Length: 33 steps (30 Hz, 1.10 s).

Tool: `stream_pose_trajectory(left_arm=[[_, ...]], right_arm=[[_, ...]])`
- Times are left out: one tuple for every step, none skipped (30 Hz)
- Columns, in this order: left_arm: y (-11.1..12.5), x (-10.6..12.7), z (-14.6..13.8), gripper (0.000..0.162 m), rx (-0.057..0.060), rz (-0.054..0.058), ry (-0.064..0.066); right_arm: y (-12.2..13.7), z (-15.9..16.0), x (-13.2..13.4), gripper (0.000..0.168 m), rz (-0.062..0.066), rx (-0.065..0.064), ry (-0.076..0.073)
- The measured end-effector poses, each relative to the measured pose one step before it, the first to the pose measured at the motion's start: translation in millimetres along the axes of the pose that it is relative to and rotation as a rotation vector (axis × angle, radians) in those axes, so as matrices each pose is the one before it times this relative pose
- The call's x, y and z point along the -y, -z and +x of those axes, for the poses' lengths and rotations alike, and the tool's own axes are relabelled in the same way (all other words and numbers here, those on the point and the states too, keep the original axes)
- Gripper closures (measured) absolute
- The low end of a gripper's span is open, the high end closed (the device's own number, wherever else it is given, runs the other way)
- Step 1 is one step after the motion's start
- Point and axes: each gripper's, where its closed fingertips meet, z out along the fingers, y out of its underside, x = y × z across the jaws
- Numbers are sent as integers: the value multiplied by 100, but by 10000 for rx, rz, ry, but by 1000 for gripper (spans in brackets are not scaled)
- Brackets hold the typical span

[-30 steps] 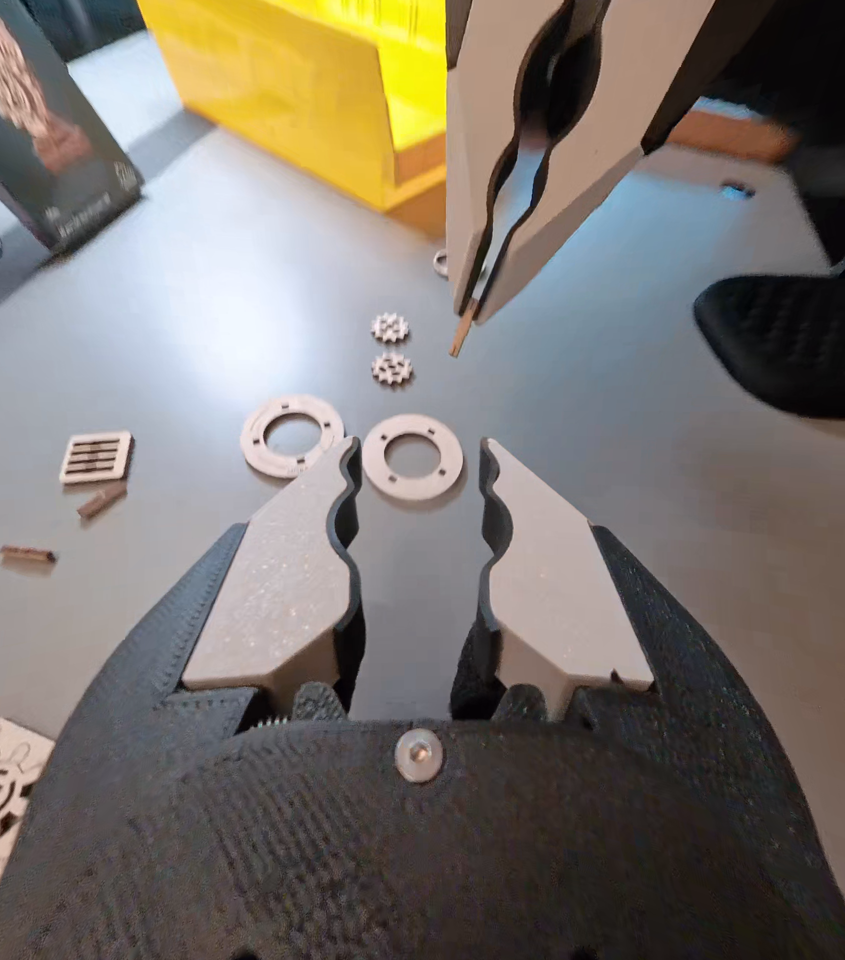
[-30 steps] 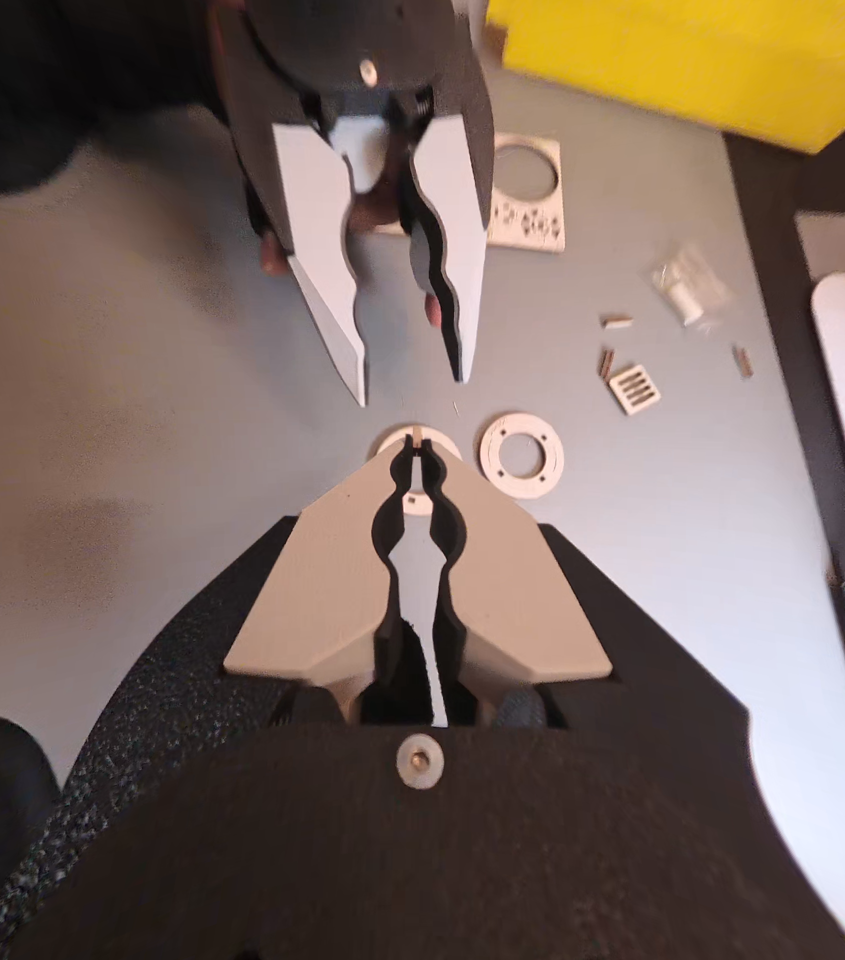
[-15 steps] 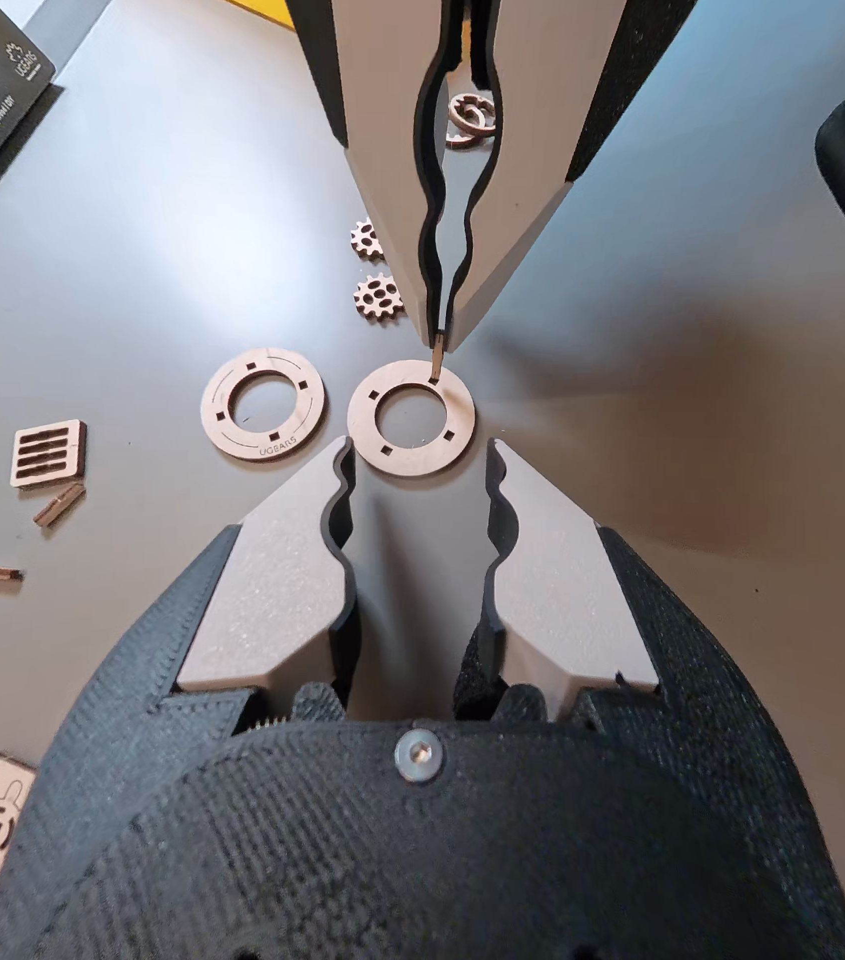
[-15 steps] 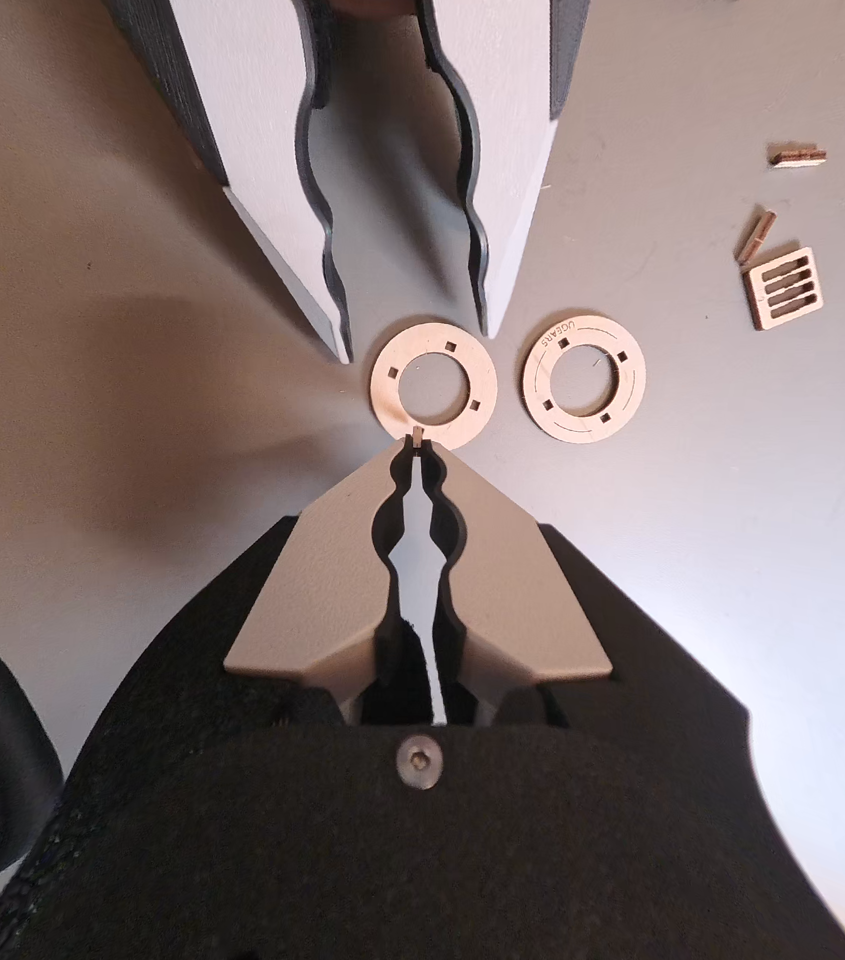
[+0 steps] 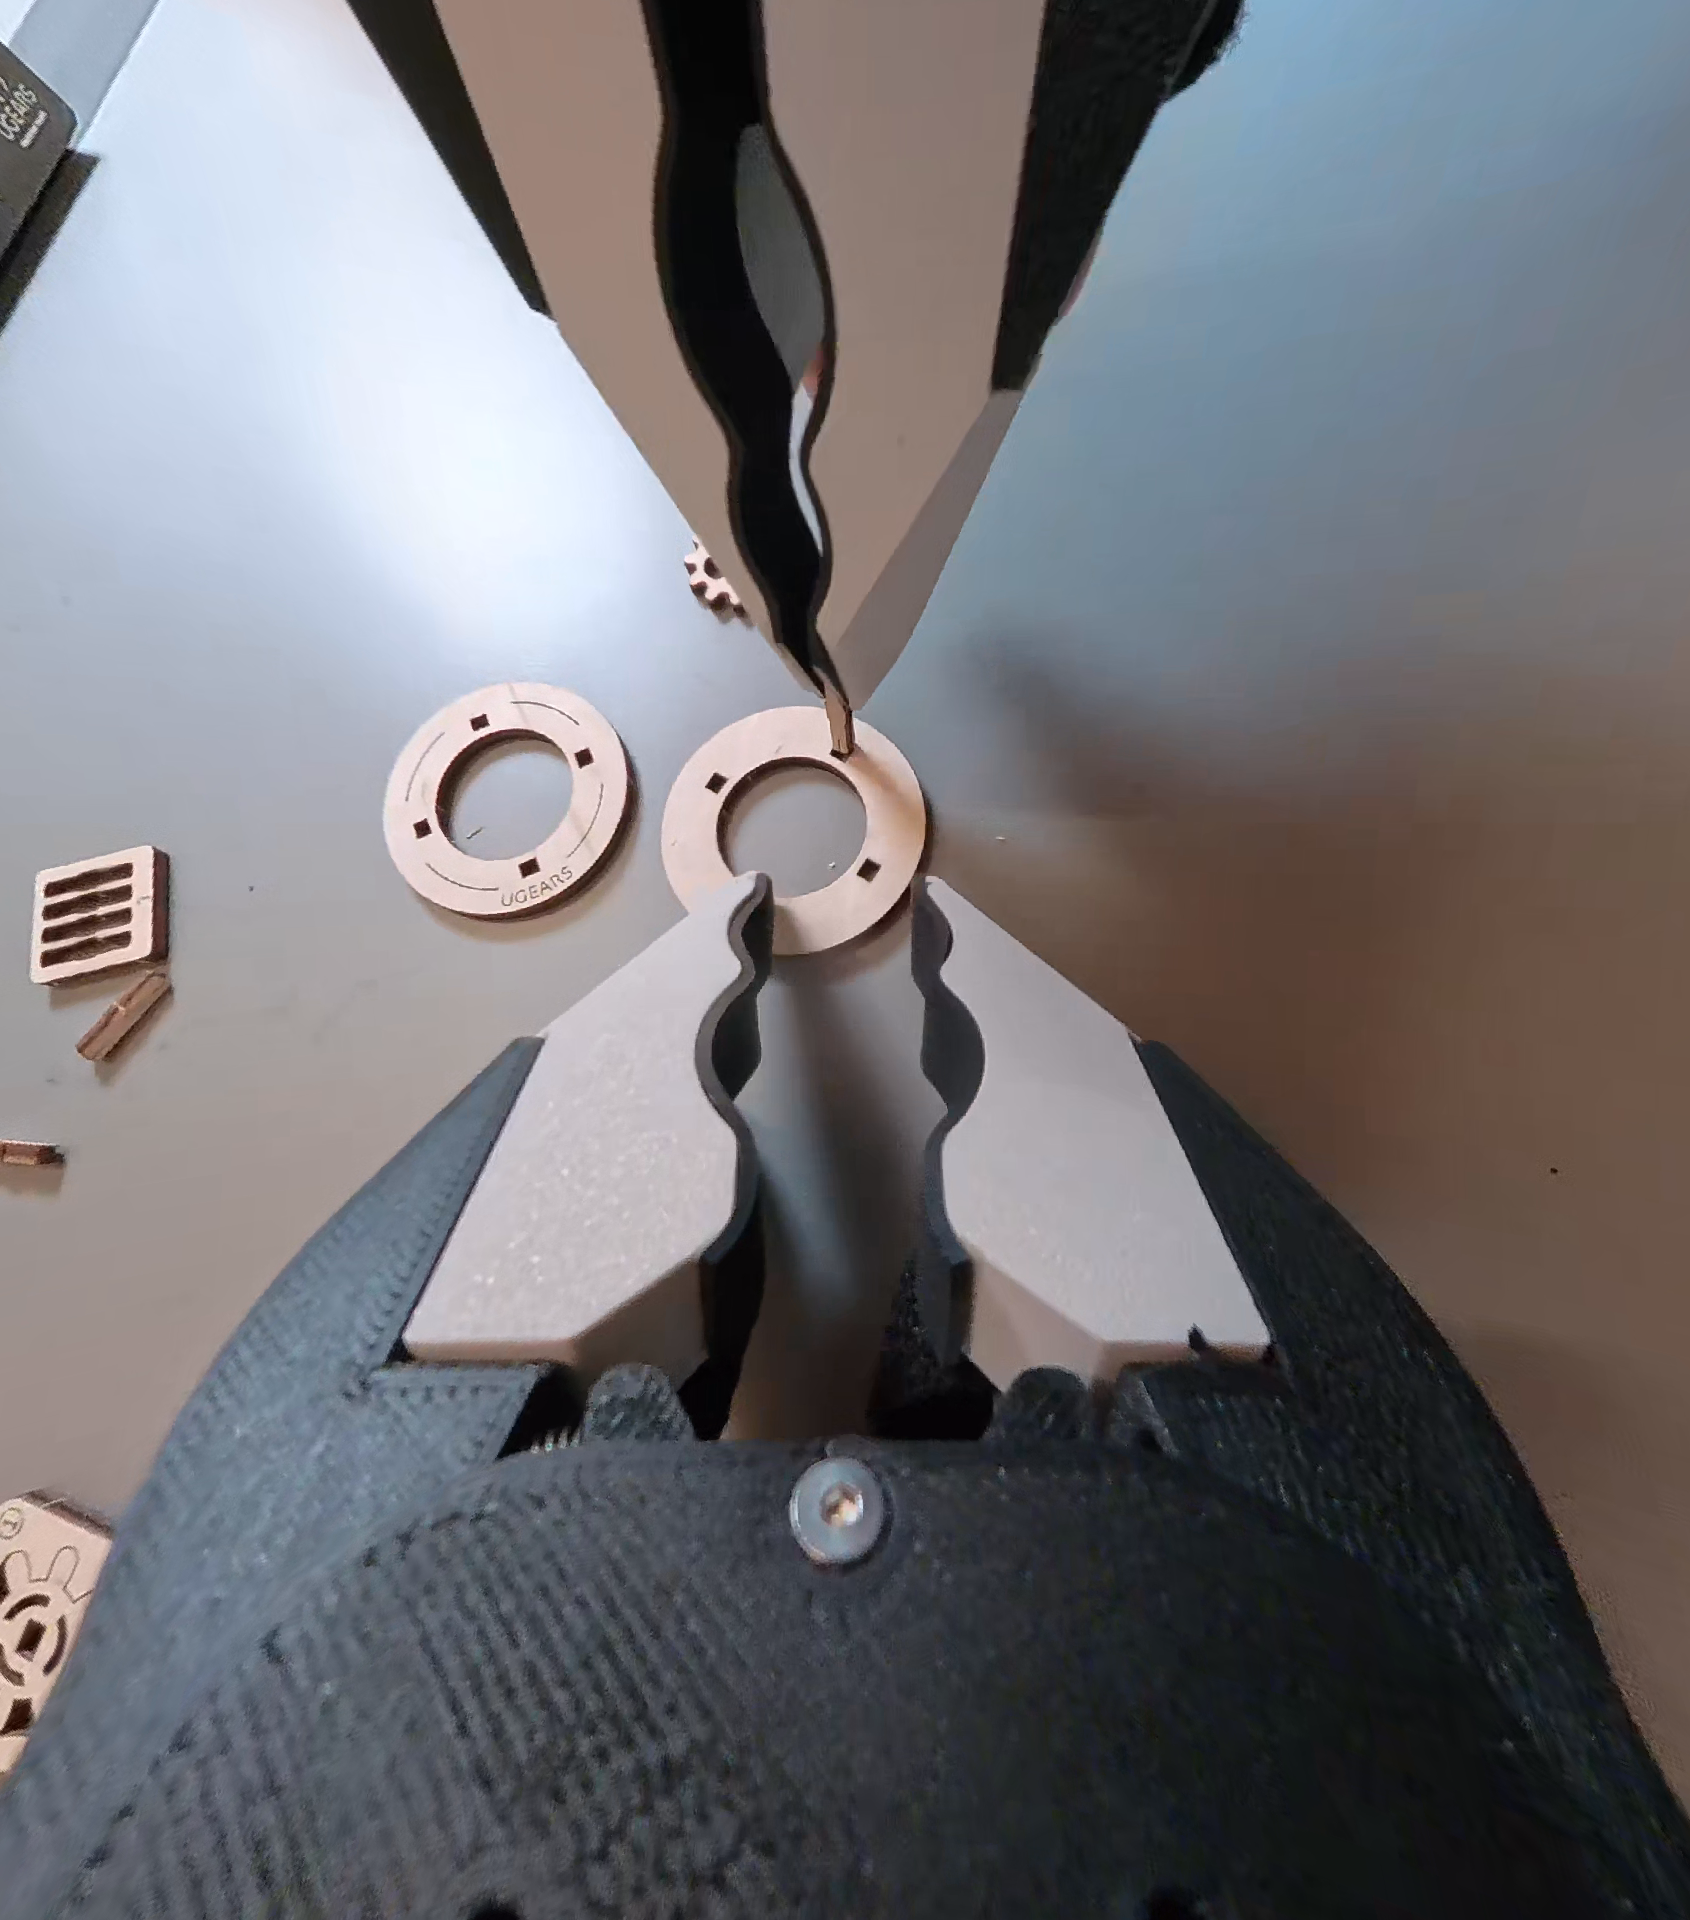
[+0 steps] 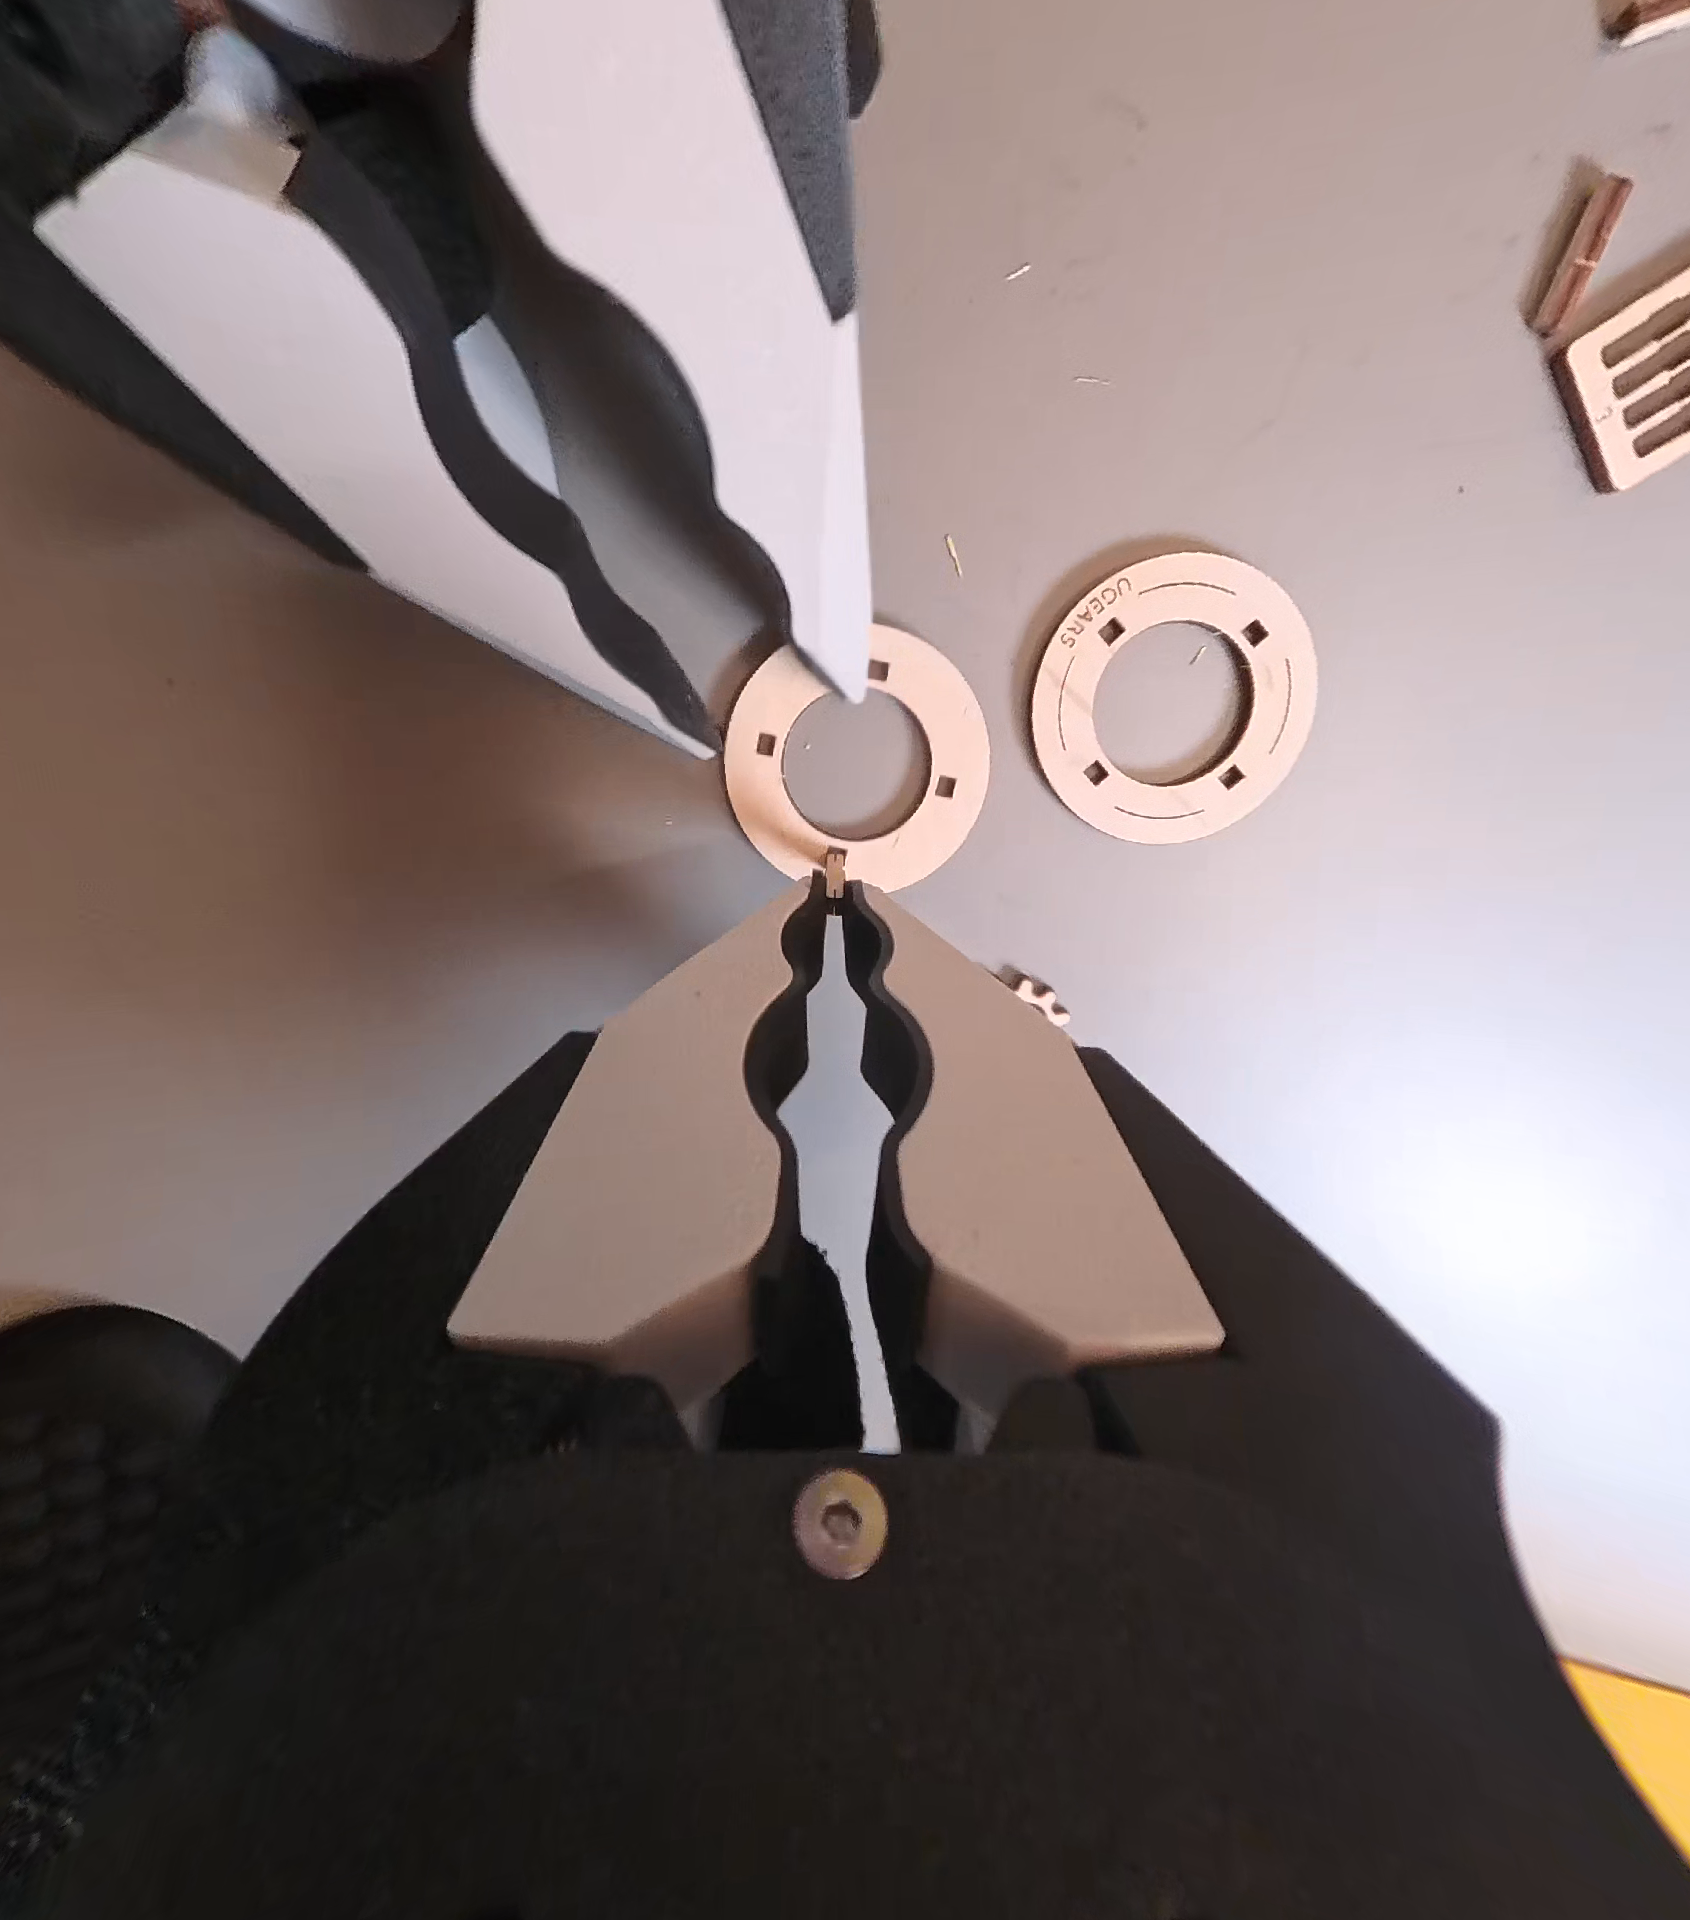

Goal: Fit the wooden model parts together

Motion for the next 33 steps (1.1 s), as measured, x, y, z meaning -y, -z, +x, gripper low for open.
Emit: stream_pose_trajectory(left_arm=[[7,3,54,138,7,-22,-35],[9,-19,-14,139,47,-27,-25],[37,-27,-101,139,78,-33,-25],[54,-37,-98,139,57,-21,-37],[84,-46,-143,139,64,-3,-20],[107,-29,-213,137,70,11,5],[106,-7,-272,134,75,20,28],[83,62,-233,129,11,45,45],[46,143,-137,125,-86,64,78],[10,212,60,118,-243,53,86],[-31,209,204,109,-354,5,106],[-86,175,239,101,-371,-56,72],[-98,178,73,96,-237,-65,-71],[-116,113,24,94,-183,-97,-225],[-120,53,40,92,-193,-114,-254],[-92,77,12,93,-184,-47,-221],[-96,-46,11,95,-183,-106,-119],[-119,-205,96,96,-217,-196,-51],[-184,-409,180,93,-263,-281,25],[-249,-476,125,90,-219,-265,42],[-83,192,-165,93,-31,175,13],[-73,79,-116,93,-18,87,-86],[-38,7,29,94,-69,-10,-65],[-26,31,108,97,-79,-41,-62],[-17,15,85,98,-34,-53,-4],[-1,-12,41,99,0,-44,31],[19,-23,54,101,11,-25,29],[31,-30,76,104,19,-37,25],[39,-16,83,110,57,-47,44],[26,-24,72,111,103,-33,102],[38,-48,25,111,154,-25,132],[34,-56,-26,111,186,-25,240],[61,-66,-37,111,246,-40,291]], right_arm=[[-40,-37,162,168,17,45,-215],[-54,-85,108,168,-20,64,-219],[-37,35,61,168,-45,-18,-126],[-5,74,41,168,-64,-40,-109],[-8,54,32,168,-41,-15,-97],[-2,8,13,168,-46,8,-80],[3,-18,-28,168,-57,0,7],[13,-10,-41,168,-66,-18,88],[1,-50,-17,168,-38,5,39],[-17,-205,-11,168,-14,95,126],[-23,-241,-11,168,-2,118,128],[-28,-318,-20,168,5,163,161],[9,-68,-29,168,-6,19,72],[10,-203,-73,168,-9,122,103],[24,-312,24,168,109,222,103],[6,-230,-91,168,72,207,-22],[4,-70,-227,168,23,120,-25],[14,-29,-249,168,39,74,48],[40,-164,-60,168,158,143,29],[77,-221,64,168,204,190,-127],[111,11,6,168,147,44,-131],[117,140,-84,168,67,-42,-43],[152,230,-46,168,93,-88,-63],[179,173,28,168,144,-26,-135],[209,68,78,168,165,13,-165],[196,15,80,168,167,-3,-109],[164,-106,61,168,135,7,-50],[113,-100,23,168,100,-46,-50],[79,-138,47,168,103,-49,-26],[43,-169,98,168,127,-40,-38],[-5,-138,42,168,85,-52,-86],[-75,-206,-2,168,53,-19,-42],[-108,-133,-28,168,18,-73,-34]])
